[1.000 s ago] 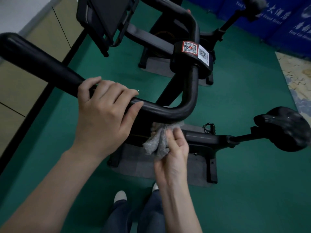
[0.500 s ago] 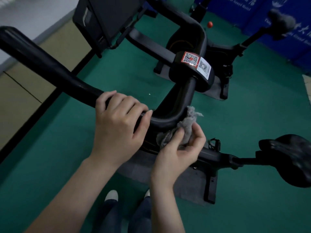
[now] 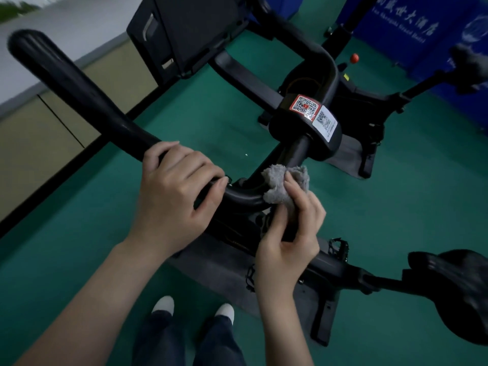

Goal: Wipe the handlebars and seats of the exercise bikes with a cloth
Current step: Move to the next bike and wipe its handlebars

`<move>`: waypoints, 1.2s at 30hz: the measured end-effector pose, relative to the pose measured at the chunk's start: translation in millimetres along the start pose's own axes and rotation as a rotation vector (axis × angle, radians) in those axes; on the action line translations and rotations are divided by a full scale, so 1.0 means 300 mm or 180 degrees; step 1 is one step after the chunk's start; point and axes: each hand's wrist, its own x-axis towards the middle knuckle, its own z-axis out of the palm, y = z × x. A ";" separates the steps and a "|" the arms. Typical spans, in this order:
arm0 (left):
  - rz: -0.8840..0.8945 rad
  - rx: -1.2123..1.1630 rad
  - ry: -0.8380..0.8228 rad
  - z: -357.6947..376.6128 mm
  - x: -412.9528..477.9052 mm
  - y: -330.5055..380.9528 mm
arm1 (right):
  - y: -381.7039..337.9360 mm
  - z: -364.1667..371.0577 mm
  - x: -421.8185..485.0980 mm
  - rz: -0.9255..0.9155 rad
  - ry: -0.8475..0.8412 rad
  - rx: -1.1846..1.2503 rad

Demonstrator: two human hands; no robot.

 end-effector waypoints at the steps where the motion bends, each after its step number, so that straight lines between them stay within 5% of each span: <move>1: -0.0008 -0.0003 0.0014 0.002 -0.001 0.002 | 0.006 -0.012 0.009 -0.0094 -0.0119 -0.0009; 12: -0.0116 -0.0007 0.0099 0.006 0.001 0.018 | 0.065 -0.067 0.096 -0.0239 -0.0636 -0.0005; 20: -0.0064 -0.0063 0.0092 0.005 0.003 0.012 | 0.078 -0.032 0.245 0.0333 -0.0437 -0.0181; 24: -0.0062 -0.0073 0.0069 0.004 0.001 0.008 | 0.036 -0.043 0.181 0.0032 -0.0402 -0.0183; 29: -0.0009 -0.0128 0.0064 0.005 0.005 0.000 | 0.012 -0.061 0.258 -0.0534 -0.1030 -0.0620; 36: -0.0005 -0.0125 0.0093 0.007 0.002 0.001 | -0.026 -0.049 0.478 -0.1150 -0.2630 -0.1314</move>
